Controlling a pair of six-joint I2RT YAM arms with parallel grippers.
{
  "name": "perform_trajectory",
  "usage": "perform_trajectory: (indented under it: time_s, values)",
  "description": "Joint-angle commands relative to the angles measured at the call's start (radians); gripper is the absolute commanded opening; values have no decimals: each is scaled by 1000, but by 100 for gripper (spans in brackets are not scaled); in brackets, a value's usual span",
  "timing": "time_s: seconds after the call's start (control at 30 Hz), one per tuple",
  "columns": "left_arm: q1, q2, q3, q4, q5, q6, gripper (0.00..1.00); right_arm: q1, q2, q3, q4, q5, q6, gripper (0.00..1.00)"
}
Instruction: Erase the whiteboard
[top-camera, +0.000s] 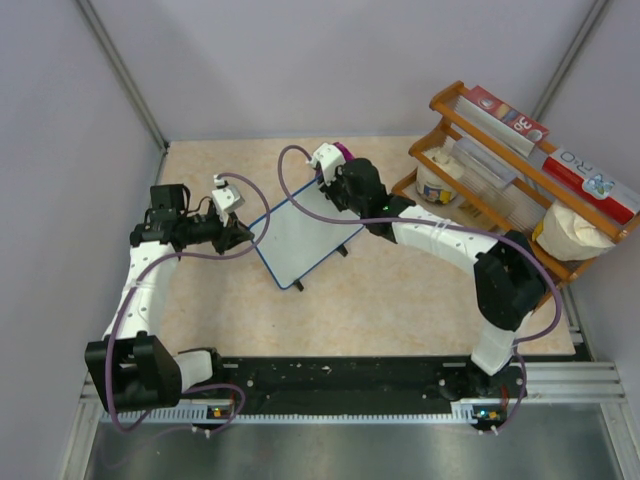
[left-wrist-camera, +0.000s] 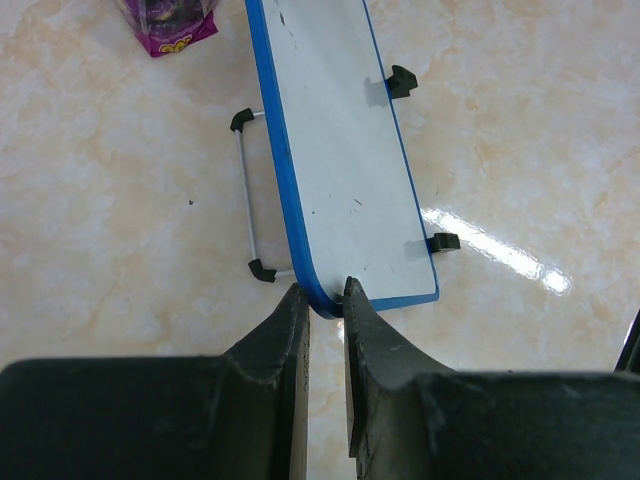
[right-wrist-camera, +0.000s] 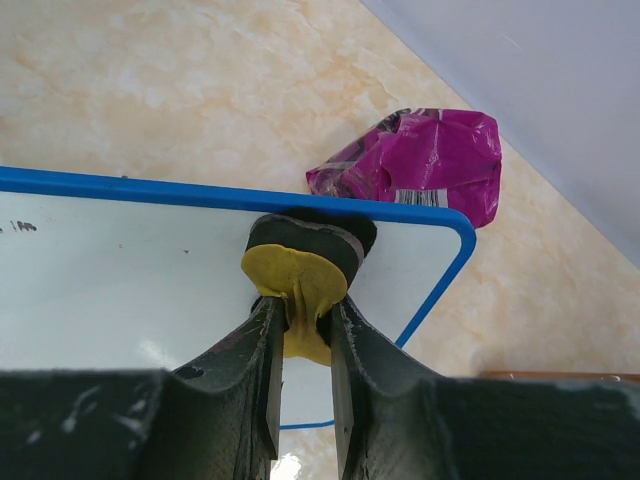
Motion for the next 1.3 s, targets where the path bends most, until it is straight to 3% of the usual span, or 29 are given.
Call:
perform_trajectory:
  time_s: [0.0,0.83,1.27]
  values:
    - [-12,-13,16,-29,9,76,0,13,-4,51,36,2,15,0]
    - [-12,-14,20,-23,16,61,0,295,98,146,-41,-30,43,0]
    - [-12,6,32,2,9,23,0,365,84,73,-62,-64,94,0]
